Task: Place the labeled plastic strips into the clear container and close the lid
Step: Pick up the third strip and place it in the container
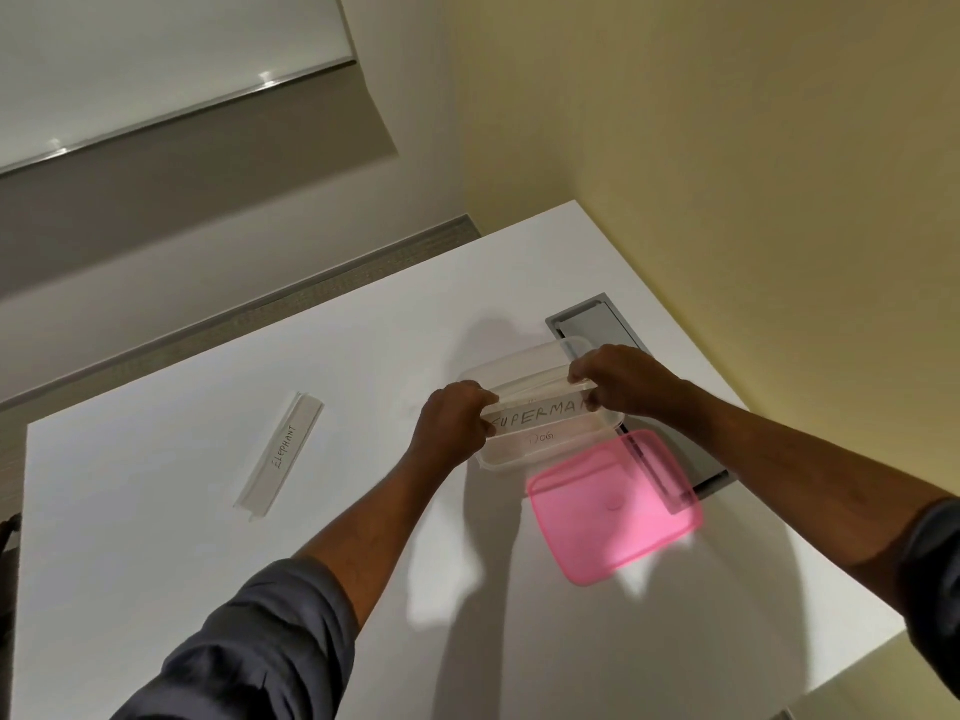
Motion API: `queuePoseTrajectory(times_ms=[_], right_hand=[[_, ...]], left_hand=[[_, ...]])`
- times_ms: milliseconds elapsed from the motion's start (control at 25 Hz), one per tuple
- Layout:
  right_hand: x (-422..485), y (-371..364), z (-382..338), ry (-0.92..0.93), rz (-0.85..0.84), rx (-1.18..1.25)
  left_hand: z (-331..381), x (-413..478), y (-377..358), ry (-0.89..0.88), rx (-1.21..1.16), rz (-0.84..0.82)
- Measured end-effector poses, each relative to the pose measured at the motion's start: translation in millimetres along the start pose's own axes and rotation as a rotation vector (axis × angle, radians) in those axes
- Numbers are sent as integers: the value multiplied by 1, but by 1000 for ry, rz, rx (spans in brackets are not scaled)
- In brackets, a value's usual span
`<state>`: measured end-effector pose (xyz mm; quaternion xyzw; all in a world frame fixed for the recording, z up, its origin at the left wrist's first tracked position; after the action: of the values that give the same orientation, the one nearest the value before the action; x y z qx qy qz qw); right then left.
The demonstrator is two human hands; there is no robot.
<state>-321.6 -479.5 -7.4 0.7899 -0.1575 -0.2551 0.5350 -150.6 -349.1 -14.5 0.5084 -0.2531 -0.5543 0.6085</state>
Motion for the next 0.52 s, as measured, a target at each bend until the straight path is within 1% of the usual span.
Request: queuePoseTrajectory(times_ms=[200,360,520], right_hand=[[8,-8,-11,111,-14,-129],[13,-25,-13,135,-129,-301],[15,-36,-14,140,-167,-347]], left_hand=[[10,8,-16,-62,248,-1],[8,13,-34,-61,351,-60],[8,16,-45,-53,386,-75]])
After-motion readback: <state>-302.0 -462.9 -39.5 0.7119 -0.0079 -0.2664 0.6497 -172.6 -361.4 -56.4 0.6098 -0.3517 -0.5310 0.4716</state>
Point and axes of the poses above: each hand's wrist, its own x-axis towards the middle knuckle, its own y-axis out of the back of the hand, z = x × y, the point moved 10 cm from there along x, towards the middle knuckle, and after that the axes turned 5 degrees about y, right-handed, at the moved point
